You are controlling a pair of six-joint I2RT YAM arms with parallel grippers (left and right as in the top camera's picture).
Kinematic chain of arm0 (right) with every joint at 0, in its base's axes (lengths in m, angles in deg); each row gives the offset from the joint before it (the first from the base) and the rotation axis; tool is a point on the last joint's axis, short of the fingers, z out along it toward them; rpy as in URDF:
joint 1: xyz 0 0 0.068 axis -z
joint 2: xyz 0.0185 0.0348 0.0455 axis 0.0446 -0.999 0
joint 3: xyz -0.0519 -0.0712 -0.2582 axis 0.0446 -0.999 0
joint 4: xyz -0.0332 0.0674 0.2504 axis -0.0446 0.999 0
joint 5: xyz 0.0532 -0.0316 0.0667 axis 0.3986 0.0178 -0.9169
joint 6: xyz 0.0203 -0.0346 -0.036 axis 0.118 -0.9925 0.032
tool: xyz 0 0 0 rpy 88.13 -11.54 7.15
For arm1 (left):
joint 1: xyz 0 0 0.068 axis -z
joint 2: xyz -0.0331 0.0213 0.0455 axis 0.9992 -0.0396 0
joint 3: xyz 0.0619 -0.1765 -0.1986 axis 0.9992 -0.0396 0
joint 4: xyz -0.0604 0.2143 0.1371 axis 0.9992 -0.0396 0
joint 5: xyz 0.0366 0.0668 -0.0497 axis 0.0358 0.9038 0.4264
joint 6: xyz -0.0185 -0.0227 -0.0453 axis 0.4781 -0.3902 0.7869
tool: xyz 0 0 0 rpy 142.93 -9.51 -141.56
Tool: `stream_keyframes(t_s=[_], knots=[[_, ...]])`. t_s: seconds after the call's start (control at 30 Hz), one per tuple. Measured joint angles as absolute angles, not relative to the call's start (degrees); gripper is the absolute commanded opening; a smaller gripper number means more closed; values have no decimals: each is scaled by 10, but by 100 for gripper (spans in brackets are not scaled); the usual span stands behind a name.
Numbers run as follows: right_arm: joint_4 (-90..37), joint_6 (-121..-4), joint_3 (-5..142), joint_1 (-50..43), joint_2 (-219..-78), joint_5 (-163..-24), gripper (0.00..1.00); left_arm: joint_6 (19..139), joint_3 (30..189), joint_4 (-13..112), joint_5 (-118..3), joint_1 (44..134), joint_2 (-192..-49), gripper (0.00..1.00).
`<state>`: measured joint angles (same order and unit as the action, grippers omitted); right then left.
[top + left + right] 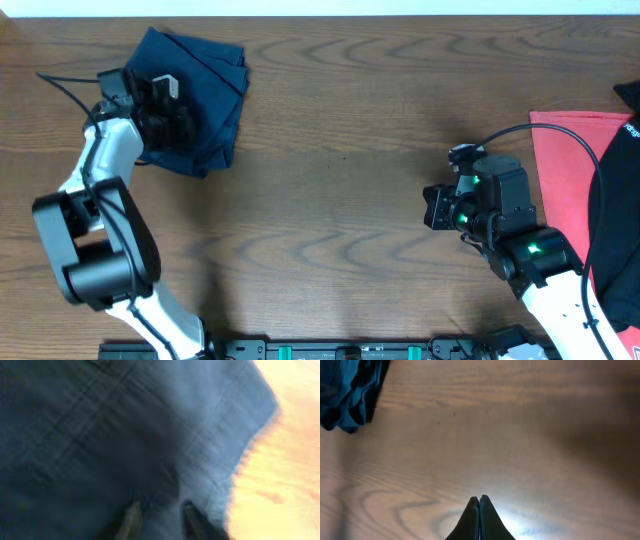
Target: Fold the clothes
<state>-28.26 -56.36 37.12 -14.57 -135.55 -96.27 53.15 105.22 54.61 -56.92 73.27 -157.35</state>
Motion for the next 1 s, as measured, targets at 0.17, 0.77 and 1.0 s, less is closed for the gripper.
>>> stream_keyframes(t_s=[0.17,0.77,1.0], knots=[[-328,-600,372,-146,-1356,-949,1,504,1113,390,-563,774,-1466,67],[-266,-670,474,-146,-1282,-964,99,526,1171,83,-393,883,-1083,98],[-264,-672,474,-146,-1239,-972,99,532,1171,81,-381,883,-1075,98]])
